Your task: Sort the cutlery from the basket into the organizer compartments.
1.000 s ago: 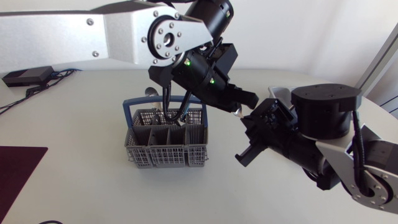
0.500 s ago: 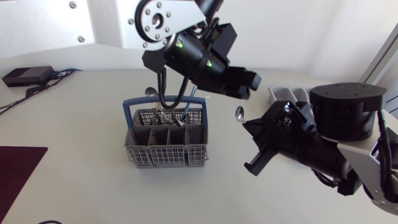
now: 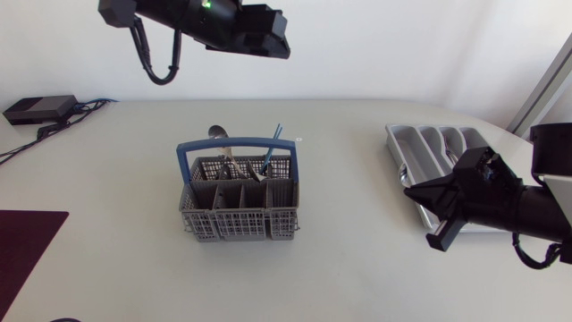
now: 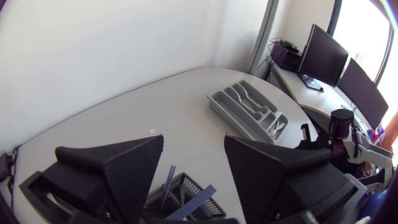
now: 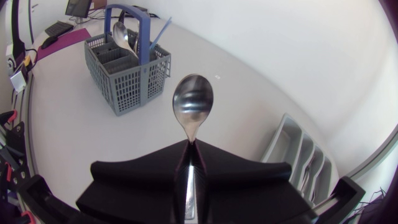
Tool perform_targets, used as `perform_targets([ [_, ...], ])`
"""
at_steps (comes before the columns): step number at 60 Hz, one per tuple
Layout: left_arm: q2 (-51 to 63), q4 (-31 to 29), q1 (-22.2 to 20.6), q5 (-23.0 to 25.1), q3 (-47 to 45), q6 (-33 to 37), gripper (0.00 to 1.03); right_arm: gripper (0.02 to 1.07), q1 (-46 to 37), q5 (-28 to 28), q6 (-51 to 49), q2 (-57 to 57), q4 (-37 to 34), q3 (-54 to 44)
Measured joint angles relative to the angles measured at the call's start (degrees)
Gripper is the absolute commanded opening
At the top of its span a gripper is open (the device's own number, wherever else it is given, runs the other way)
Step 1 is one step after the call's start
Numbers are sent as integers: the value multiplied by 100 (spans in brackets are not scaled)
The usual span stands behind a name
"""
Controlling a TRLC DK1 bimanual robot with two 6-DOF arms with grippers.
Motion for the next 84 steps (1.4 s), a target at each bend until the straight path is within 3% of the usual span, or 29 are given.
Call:
perform_targets([
  [9, -415, -57, 258, -63, -437, 551, 69, 8, -876, -647, -861, 546, -330, 289],
  [20, -986, -66, 605, -103, -1134, 1036, 69, 8, -1602, -1027, -2070, 1281, -831, 780],
  [48, -1972, -46, 994, -249, -2667, 1840, 69, 8, -3464, -1108, -5816, 3676, -2385, 2485],
  [68, -2426, -37, 1102, -313, -3414, 1996, 69, 8, -3969, -413, -7178, 4627, -2258, 2894],
  [84, -2680, -7, 859, -651, -3775, 2055, 69, 8, -3976, 44, -7418, 4874, -1095, 2846],
])
